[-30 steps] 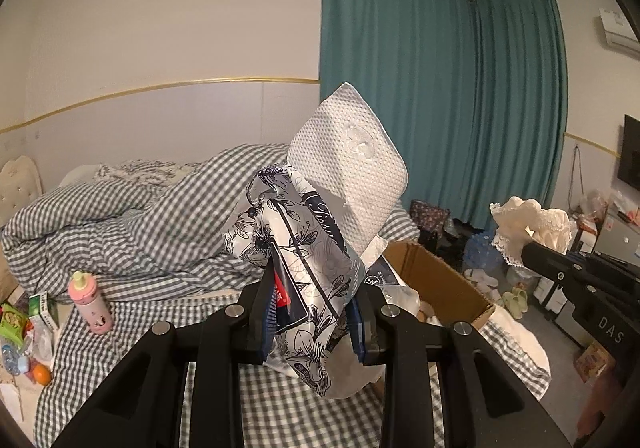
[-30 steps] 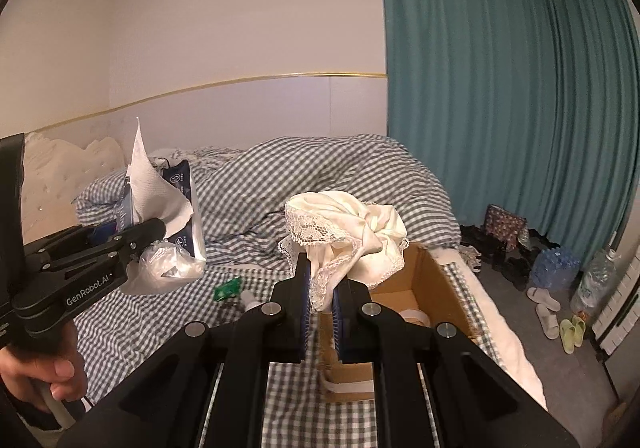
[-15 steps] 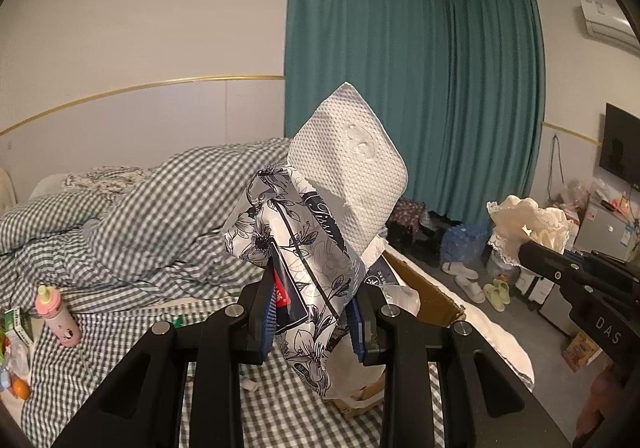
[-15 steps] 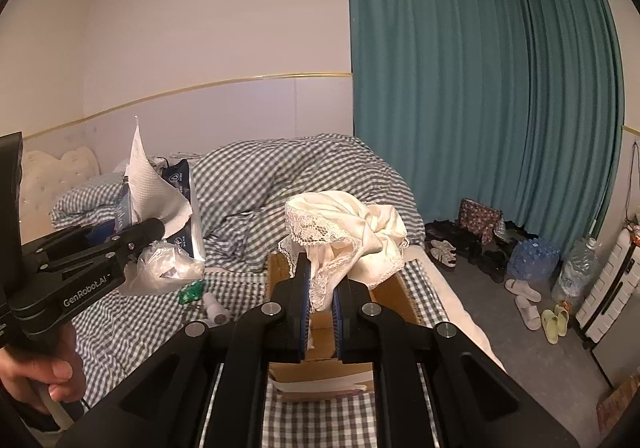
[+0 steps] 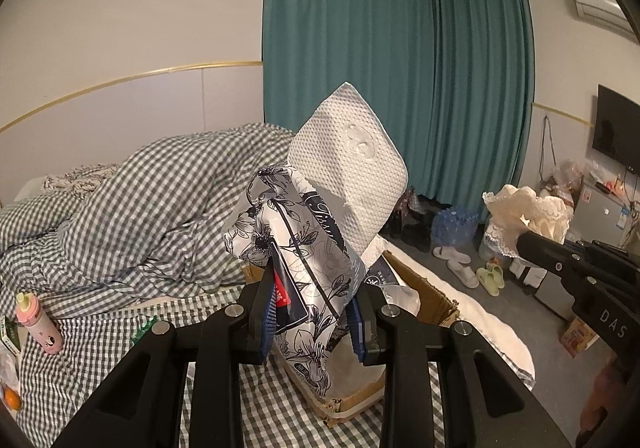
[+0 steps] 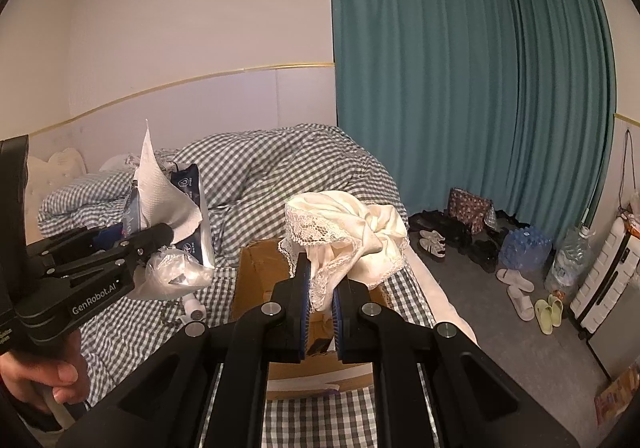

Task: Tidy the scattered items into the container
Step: 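Carry the floral tissue pack and lace cloth with both tools over the box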

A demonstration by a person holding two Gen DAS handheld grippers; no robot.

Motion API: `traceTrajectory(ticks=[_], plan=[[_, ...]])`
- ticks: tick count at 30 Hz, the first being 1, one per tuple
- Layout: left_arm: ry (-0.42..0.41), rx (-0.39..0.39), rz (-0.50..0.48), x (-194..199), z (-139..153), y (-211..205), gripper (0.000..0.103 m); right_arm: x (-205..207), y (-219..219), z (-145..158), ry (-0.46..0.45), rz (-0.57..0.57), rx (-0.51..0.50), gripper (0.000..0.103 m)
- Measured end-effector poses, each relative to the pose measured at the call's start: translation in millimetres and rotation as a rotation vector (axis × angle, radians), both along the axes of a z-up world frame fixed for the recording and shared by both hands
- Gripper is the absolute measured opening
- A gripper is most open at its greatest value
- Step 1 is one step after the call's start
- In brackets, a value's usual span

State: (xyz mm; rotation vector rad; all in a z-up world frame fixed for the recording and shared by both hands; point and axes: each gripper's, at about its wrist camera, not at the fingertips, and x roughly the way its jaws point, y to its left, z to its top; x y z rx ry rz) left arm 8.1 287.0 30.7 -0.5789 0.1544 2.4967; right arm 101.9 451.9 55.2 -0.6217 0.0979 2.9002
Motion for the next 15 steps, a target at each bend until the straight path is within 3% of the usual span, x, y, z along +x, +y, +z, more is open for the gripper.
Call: traceTrajectory(ticks=[15], plan=[[-0.091, -0.05, -0.015, -48, -35, 28, 0.03, -48, 21, -34, -0.073, 0.016, -0.026, 0.009]])
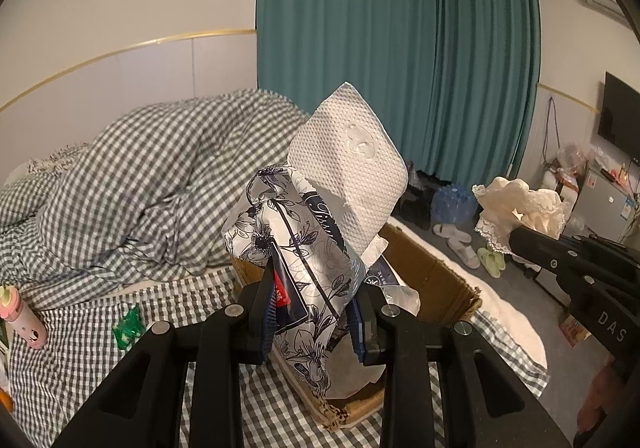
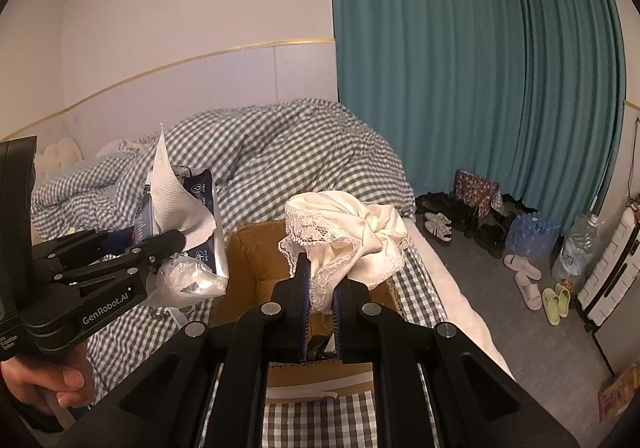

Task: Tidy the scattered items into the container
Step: 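Carry the floral tissue pack and lace cloth with both tools over the box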

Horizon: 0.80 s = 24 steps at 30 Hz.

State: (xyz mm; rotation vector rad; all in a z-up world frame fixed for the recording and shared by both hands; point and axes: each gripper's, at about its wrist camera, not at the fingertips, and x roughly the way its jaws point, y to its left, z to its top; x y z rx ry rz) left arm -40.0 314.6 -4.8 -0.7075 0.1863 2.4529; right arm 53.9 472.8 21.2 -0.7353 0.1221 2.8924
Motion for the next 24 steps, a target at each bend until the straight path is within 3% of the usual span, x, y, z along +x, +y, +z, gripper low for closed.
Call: traceTrajectory(ticks=[24], plan=[[-0.166, -0.104, -0.018, -65, -92, 45, 0.03, -83, 31, -92, -0.173, 0.036, -0.074, 0.009]])
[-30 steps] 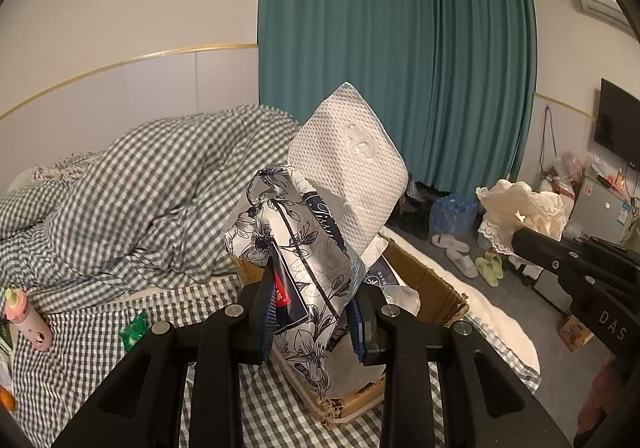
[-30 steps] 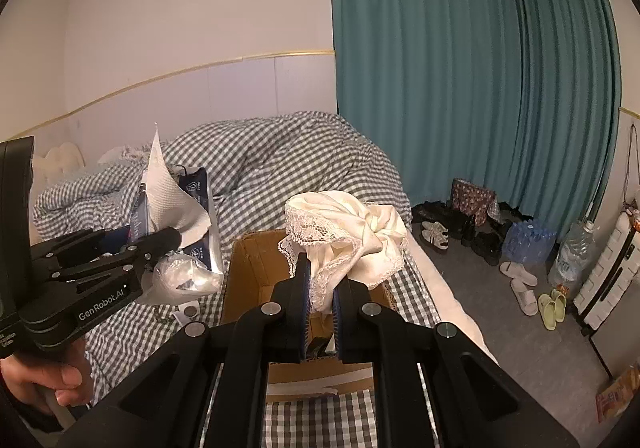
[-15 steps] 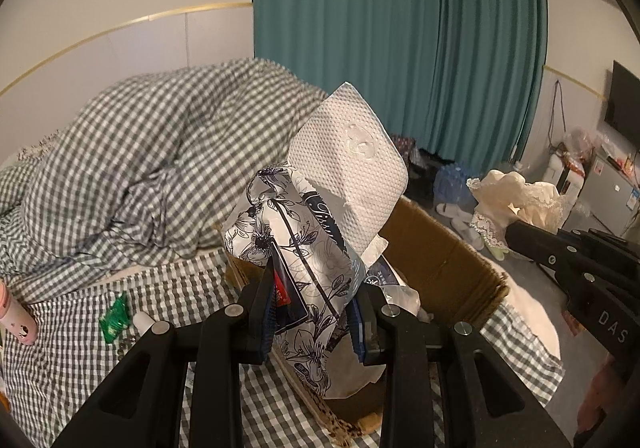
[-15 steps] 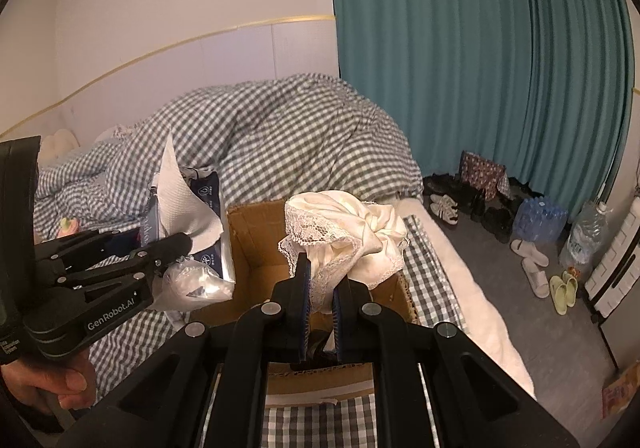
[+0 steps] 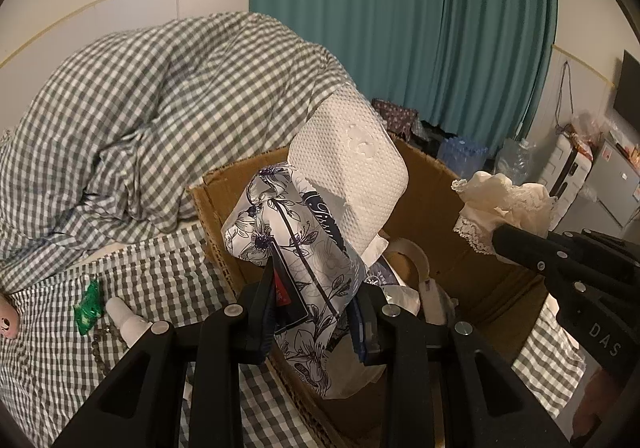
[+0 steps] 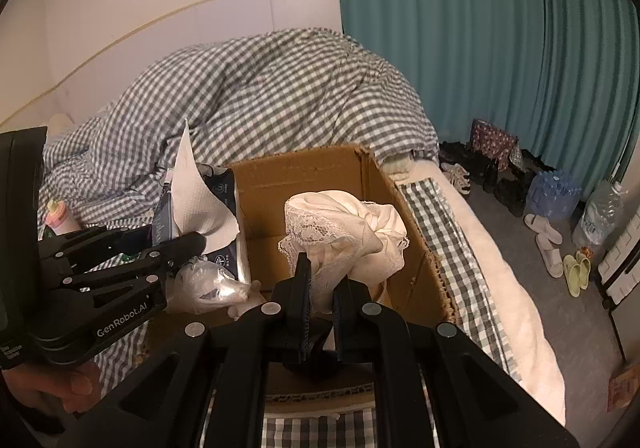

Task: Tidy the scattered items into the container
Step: 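Carry the floral tissue pack and lace cloth with both tools over the box, then open both tools to drop the tissue pack and lace cloth into the box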

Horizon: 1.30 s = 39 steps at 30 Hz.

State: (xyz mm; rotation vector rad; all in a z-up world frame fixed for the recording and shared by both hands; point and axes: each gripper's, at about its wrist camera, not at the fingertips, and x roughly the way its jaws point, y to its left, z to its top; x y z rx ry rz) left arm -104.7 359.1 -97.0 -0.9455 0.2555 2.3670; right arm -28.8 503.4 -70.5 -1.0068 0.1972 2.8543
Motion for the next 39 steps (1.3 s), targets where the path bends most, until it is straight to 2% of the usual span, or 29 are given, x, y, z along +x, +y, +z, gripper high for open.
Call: traceTrajectory(ticks=[14, 21, 25, 28, 33, 39], plan=[[-0.035, -0.027, -0.009, -10, -21, 4, 0.034, -17, -1, -26, -0.059, 0.01, -0.015, 0.009], [-0.026, -0.027, -0.005, -7, -18, 5, 0.057, -16, 0, -25, -0.058, 0.007, -0.018, 0.009], [-0.003, -0.026, -0.002, -3, -12, 3, 0.075, -15, 0, -22, -0.055, 0.005, -0.023, 0.01], [0.008, -0.018, 0.007, -2, -6, 0, 0.081, -13, -2, -20, -0.053, 0.004, -0.021, 0.014], [0.02, -0.001, 0.026, -1, 4, -9, 0.081, -11, -5, -15, -0.043, 0.001, -0.017, 0.033], [0.042, 0.019, 0.044, 5, 20, -23, 0.081, -4, -10, -2, -0.016, -0.001, -0.009, 0.039]])
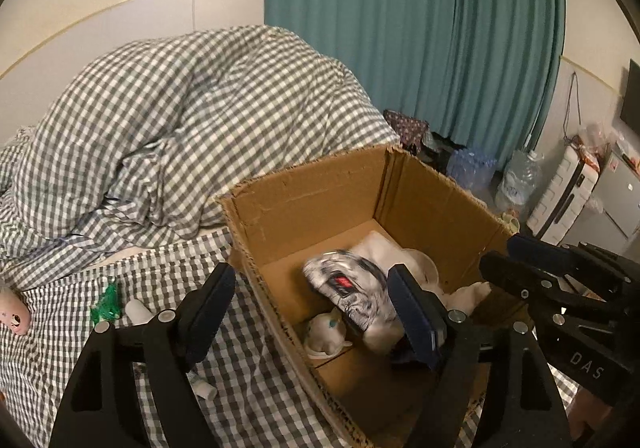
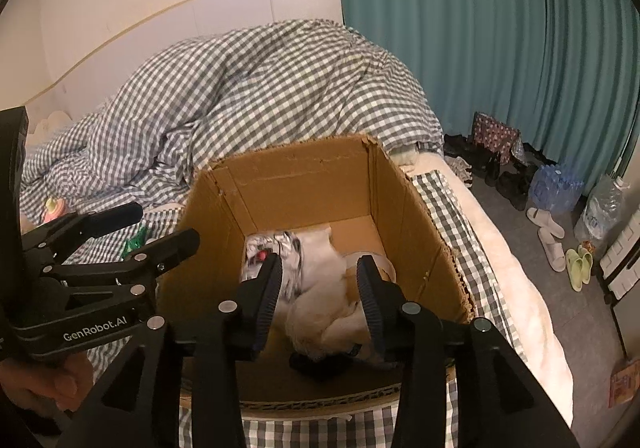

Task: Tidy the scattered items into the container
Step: 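Open both tools to drop the tissue pack and lace cloth into the box, then withdraw both tools from the box toward the items on the bed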

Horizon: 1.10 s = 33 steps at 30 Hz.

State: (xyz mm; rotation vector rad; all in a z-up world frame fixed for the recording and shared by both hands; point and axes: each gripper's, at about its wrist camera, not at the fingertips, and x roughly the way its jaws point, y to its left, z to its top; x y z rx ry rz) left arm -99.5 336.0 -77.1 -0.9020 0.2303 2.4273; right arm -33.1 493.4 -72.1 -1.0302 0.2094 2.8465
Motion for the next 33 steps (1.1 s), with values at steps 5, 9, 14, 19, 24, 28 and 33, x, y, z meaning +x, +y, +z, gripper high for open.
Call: traceTrajectory(ticks=[5, 9, 14, 19, 24, 28, 33], plan=[[0.032, 0.018, 0.013, 10, 18, -14, 0.081, 9, -10, 17, 0.027, -0.001, 0.013, 0.04], [0.056, 0.034, 0.03, 19, 32, -28, 0.084, 20, -21, 33, 0.056, 0.002, 0.03, 0.048], [0.09, 0.059, 0.051, 35, 51, -49, 0.088, 37, -35, 55, 0.095, 0.009, 0.051, 0.055], [0.128, 0.085, 0.075, 51, 73, -74, 0.089, 54, -51, 77, 0.135, 0.013, 0.068, 0.06], [0.16, 0.111, 0.1, 65, 90, -100, 0.094, 69, -69, 96, 0.174, 0.022, 0.09, 0.071], [0.186, 0.128, 0.126, 76, 103, -123, 0.097, 81, -85, 110, 0.209, 0.027, 0.105, 0.081], [0.224, 0.152, 0.166, 90, 119, -154, 0.1, 92, -107, 127, 0.242, 0.036, 0.123, 0.087]])
